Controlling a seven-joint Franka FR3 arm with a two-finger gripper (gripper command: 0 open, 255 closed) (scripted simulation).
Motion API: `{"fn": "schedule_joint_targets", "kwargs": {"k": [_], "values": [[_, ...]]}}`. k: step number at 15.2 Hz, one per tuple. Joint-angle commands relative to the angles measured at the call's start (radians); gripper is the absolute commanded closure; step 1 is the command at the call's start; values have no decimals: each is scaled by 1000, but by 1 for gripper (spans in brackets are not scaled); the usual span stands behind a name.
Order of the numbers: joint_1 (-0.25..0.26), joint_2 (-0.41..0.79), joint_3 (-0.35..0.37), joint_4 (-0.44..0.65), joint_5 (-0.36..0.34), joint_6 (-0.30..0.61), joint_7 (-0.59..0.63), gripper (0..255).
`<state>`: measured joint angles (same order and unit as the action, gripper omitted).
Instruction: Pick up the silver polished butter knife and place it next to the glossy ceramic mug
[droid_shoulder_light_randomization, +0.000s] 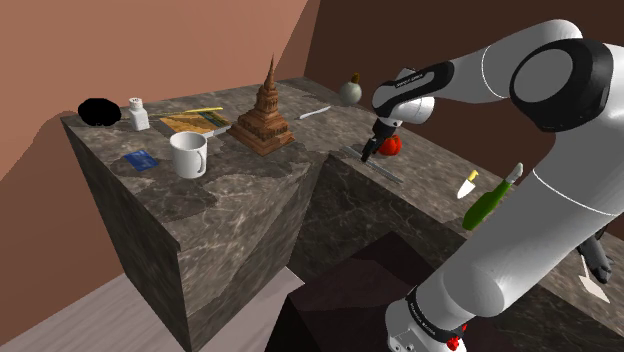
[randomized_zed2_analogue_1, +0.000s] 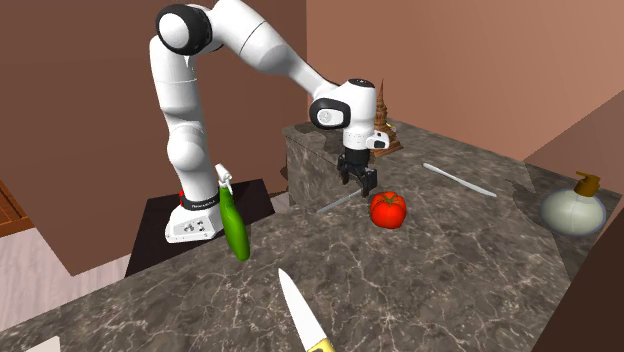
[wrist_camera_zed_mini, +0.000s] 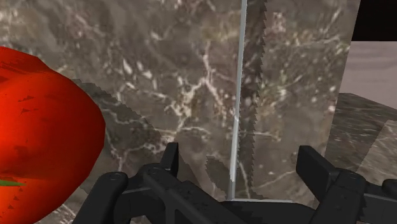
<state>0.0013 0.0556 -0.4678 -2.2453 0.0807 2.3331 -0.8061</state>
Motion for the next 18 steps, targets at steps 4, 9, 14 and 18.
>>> {"fn": "schedule_joint_targets", "kwargs": {"k": [4, 9, 14, 18], "values": [[0, 1, 0, 0, 0, 1, 0, 0], [0, 1, 0, 0, 0, 1, 0, 255], [0, 1, 0, 0, 1, 1, 0, 255], [2, -34, -1, 21, -24, -50, 18, 255]]}}
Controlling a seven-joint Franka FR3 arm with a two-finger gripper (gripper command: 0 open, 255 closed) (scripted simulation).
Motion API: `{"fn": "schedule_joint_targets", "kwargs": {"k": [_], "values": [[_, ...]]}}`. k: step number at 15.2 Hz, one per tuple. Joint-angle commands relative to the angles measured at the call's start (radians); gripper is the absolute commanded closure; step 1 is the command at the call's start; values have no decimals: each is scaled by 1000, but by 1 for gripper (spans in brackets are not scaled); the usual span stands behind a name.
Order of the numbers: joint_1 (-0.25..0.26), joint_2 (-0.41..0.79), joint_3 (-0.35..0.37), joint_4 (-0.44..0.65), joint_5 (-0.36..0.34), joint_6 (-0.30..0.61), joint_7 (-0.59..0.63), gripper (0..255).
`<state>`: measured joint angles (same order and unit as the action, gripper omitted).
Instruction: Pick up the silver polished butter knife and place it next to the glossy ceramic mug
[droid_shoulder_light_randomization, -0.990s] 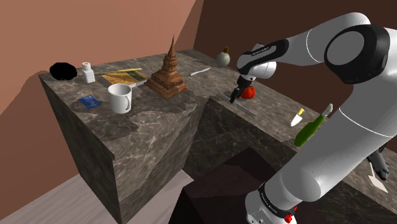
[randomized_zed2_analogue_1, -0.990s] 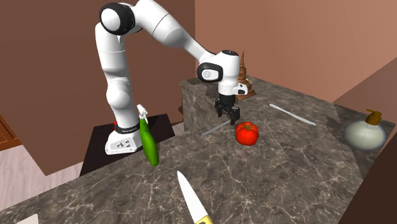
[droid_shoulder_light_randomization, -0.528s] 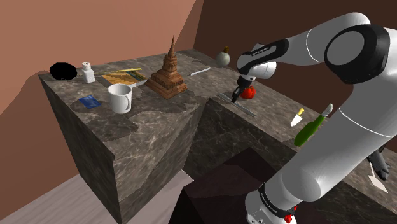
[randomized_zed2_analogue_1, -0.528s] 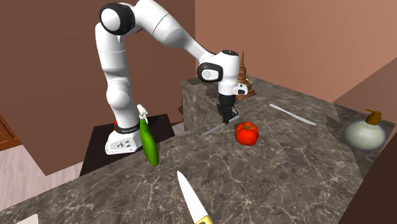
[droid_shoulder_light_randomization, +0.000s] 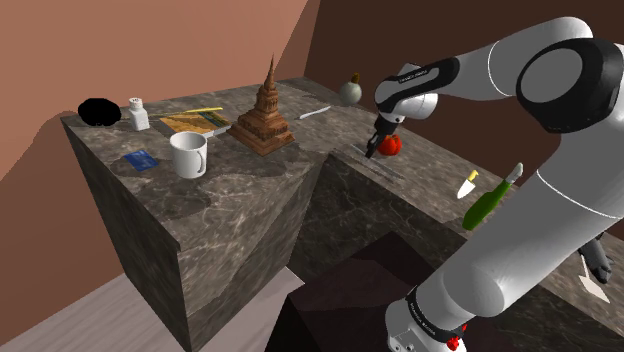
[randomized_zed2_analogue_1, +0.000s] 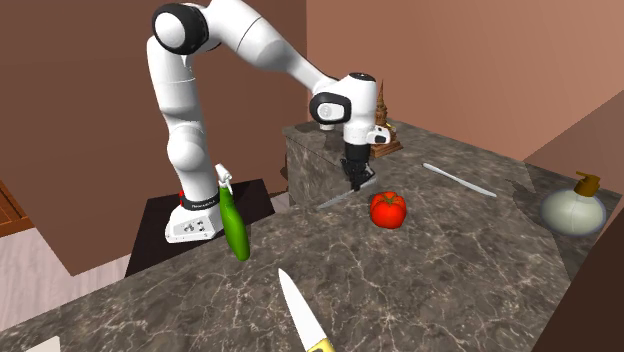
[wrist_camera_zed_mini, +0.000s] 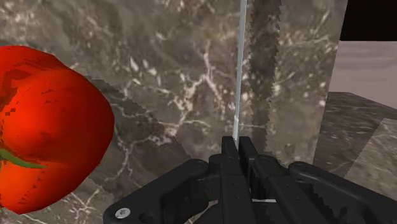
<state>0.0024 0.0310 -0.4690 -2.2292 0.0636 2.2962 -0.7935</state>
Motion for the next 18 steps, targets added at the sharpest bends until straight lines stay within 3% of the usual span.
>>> {"fn": "schedule_joint_targets", "kwargs": {"k": [1, 18], "values": [[1, -18, 0, 11, -12, -26, 10, 255], [4, -120, 9, 144, -71, -250, 58, 255]]}}
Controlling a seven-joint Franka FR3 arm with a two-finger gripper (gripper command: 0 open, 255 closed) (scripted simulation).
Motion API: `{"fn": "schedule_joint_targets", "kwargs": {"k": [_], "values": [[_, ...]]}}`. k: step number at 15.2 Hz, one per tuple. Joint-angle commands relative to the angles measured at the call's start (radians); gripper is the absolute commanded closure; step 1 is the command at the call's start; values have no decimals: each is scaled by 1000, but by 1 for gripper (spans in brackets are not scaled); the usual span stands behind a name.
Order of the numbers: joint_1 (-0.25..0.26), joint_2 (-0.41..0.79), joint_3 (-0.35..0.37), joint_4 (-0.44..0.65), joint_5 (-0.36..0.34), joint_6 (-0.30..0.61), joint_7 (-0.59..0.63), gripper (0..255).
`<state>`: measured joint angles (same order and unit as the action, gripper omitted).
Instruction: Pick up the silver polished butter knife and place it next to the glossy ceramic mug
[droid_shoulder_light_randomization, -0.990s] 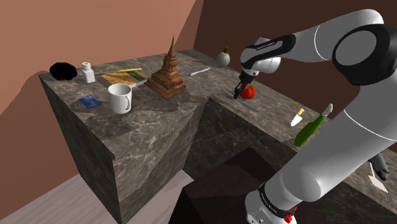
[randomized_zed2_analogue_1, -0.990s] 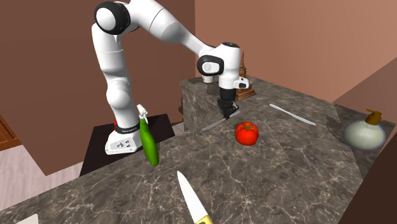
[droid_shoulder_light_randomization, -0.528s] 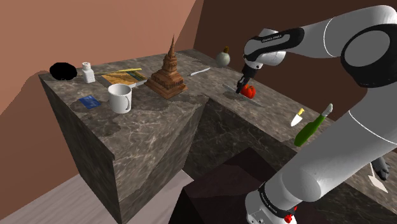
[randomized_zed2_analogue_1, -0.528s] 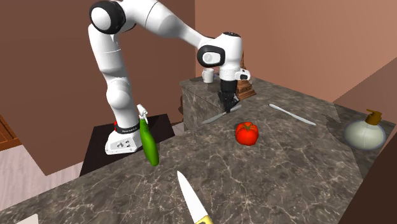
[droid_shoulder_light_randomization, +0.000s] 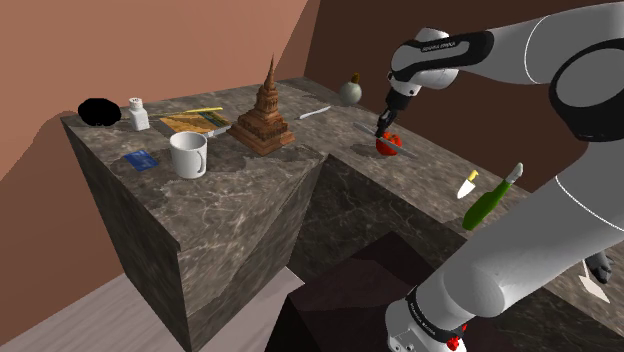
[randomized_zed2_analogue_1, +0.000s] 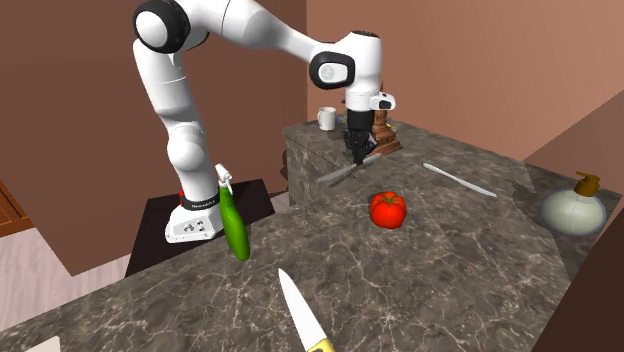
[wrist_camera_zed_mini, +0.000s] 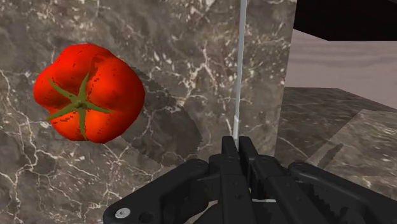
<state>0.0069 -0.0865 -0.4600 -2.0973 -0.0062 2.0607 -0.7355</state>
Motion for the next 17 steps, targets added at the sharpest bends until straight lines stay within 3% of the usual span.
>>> {"fn": "schedule_joint_targets", "kwargs": {"k": [1, 13, 17], "values": [[0, -6, 0, 22, -3, -28, 1, 255], [2, -34, 8, 152, -15, -183, 14, 255], [43, -67, 68, 114, -26, -175, 120, 255]]}}
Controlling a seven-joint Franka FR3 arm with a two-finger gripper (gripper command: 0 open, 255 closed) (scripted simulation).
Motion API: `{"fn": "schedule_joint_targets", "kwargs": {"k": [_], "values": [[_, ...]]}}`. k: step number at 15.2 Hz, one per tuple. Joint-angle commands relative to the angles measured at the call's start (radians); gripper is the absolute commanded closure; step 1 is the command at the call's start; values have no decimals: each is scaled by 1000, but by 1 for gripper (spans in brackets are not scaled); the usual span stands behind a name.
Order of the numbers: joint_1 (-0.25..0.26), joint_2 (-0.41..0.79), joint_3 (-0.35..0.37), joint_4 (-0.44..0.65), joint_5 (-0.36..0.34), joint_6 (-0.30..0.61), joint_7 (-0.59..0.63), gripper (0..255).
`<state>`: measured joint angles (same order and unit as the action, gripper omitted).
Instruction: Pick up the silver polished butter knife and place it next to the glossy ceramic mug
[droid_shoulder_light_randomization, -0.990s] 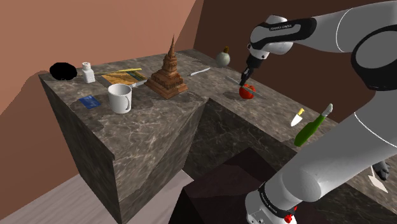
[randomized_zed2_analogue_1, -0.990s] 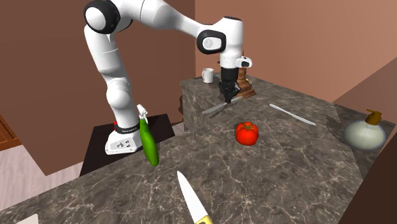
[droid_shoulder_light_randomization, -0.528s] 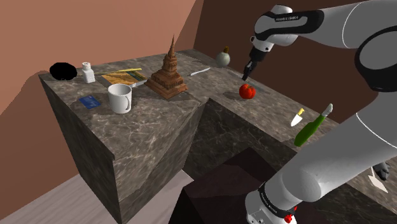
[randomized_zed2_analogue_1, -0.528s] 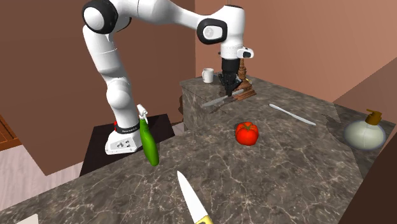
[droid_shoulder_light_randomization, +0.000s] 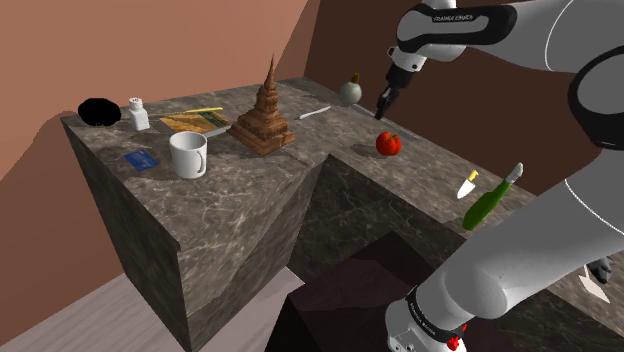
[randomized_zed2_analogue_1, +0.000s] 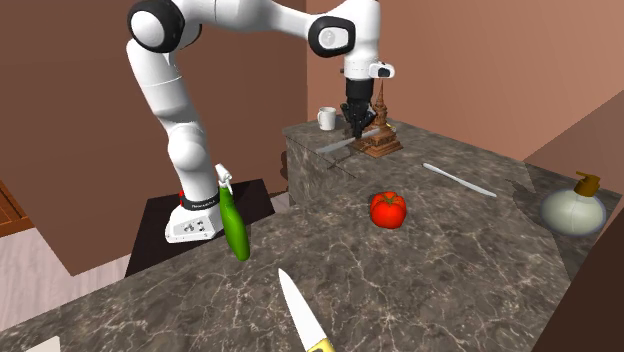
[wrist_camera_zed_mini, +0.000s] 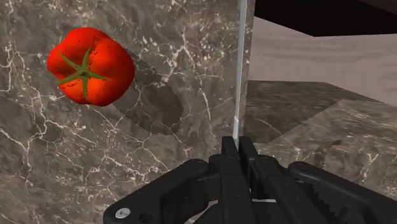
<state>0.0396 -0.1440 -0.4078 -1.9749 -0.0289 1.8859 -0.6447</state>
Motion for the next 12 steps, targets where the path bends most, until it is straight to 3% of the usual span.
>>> {"fn": "schedule_joint_targets", "kwargs": {"k": [1, 12], "values": [[21, -15, 31, -15, -4, 1, 54, 255], [134, -3, 187, -13, 10, 8, 319, 255]]}}
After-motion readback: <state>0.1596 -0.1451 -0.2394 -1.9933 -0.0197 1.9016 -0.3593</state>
